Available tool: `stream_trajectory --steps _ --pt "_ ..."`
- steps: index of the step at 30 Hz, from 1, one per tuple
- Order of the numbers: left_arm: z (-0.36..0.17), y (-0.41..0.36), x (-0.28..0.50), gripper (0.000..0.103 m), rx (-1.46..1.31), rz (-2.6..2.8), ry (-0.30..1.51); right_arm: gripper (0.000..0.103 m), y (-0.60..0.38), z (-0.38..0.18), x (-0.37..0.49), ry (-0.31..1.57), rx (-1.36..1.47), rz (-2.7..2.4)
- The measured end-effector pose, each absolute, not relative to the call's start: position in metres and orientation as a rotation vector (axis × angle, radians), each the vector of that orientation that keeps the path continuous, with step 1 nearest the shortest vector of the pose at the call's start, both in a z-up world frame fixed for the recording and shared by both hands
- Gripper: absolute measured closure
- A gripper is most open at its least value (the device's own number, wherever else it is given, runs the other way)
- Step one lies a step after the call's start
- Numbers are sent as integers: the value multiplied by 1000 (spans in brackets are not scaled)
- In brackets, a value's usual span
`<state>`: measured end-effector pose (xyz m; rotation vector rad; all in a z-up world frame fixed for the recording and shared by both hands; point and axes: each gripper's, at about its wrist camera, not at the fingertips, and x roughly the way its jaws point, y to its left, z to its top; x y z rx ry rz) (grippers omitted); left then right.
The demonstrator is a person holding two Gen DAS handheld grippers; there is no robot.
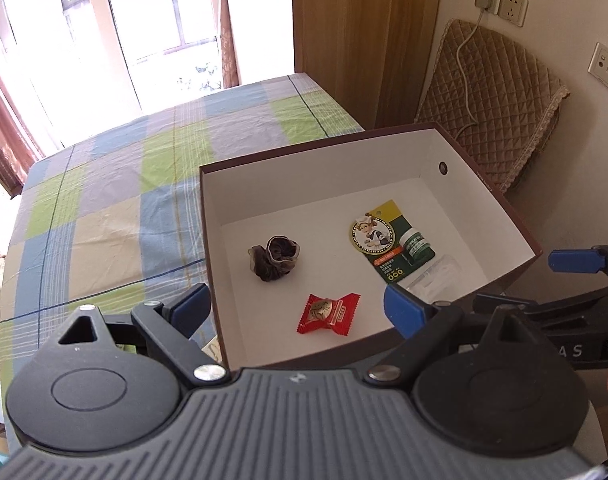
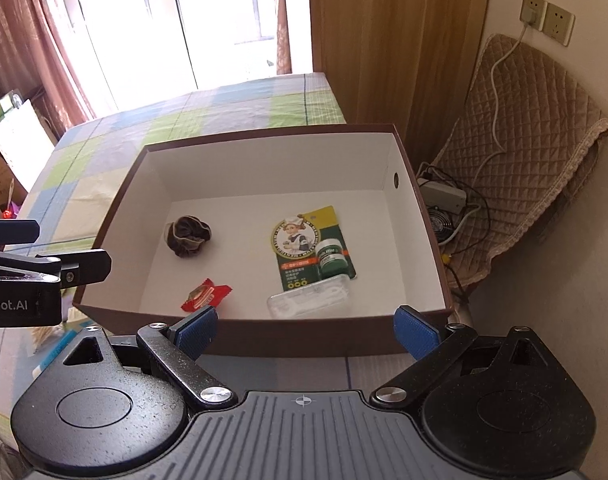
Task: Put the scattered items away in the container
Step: 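Open both tools to release the items and withdraw from the box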
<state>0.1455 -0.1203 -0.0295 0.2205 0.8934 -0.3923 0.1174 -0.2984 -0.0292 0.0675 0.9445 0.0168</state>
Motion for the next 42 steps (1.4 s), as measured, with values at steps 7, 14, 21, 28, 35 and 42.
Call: stream_trajectory --steps 7,14,21,28,35,42 --pt "-14 -106 122 11 182 -374 874 4 -288 -20 95 910 87 9" --pt "0 -91 99 11 158 -356 845 4 -274 -7 77 869 79 20" --pt "5 -73 75 11 166 -321 835 4 -258 -1 60 846 77 44" --pt "9 -56 51 11 174 -287 825 4 -240 -1 44 841 70 73" --pt "12 -39 38 11 158 -267 816 4 -228 0 33 829 61 83" --pt "9 -21 27 11 156 -226 799 4 -215 -5 26 819 63 105"
